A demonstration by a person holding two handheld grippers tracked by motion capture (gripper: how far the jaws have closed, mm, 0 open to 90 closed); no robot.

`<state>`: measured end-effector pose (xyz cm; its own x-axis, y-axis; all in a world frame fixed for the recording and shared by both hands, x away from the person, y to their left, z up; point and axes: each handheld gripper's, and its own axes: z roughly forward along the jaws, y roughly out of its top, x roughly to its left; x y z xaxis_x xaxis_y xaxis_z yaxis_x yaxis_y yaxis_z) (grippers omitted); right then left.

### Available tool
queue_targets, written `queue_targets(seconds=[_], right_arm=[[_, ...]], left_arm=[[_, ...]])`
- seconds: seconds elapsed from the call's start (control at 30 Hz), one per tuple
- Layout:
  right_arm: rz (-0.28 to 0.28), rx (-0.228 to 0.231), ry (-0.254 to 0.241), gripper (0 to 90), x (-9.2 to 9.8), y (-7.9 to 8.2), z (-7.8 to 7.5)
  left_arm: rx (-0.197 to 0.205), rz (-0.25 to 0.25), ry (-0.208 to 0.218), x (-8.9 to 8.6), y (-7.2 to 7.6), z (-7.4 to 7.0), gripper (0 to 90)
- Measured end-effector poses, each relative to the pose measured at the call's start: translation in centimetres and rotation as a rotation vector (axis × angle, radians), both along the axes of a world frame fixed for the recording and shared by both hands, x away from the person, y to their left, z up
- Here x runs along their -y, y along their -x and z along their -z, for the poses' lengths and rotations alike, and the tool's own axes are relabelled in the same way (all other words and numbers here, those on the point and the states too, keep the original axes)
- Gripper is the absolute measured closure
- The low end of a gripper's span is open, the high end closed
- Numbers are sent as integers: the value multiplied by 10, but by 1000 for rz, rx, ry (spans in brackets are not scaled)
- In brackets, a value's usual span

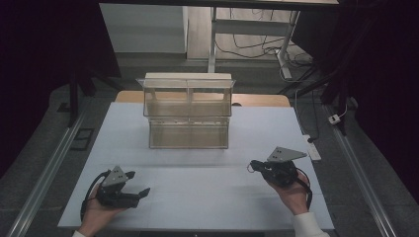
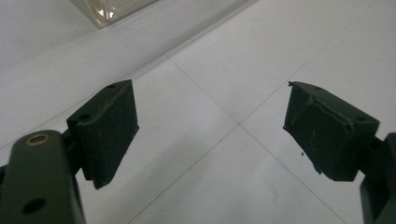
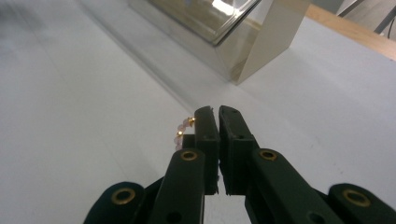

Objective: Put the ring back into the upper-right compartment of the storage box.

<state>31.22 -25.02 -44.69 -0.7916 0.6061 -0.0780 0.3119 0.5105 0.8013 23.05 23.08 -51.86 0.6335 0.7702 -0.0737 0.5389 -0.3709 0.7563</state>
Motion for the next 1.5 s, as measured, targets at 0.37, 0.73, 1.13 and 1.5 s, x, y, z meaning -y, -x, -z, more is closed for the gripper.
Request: queue_targets(seconds=[0.37,0.73,1.13,1.5], right_arm=[[35,43,-78,857,-5,0,-15],[57,75,-144,857,-11,-11,-30],[43,104,-187,857,-28,-22,-47],[26,124,-204,857,-46,-30,-62]], left_arm=[[8,-8,3,0,2,-2,166],[6,-12,12,0,3,-1,168],[7,-6,8,1,3,0,167],[10,-3,12,1,3,-2,168]])
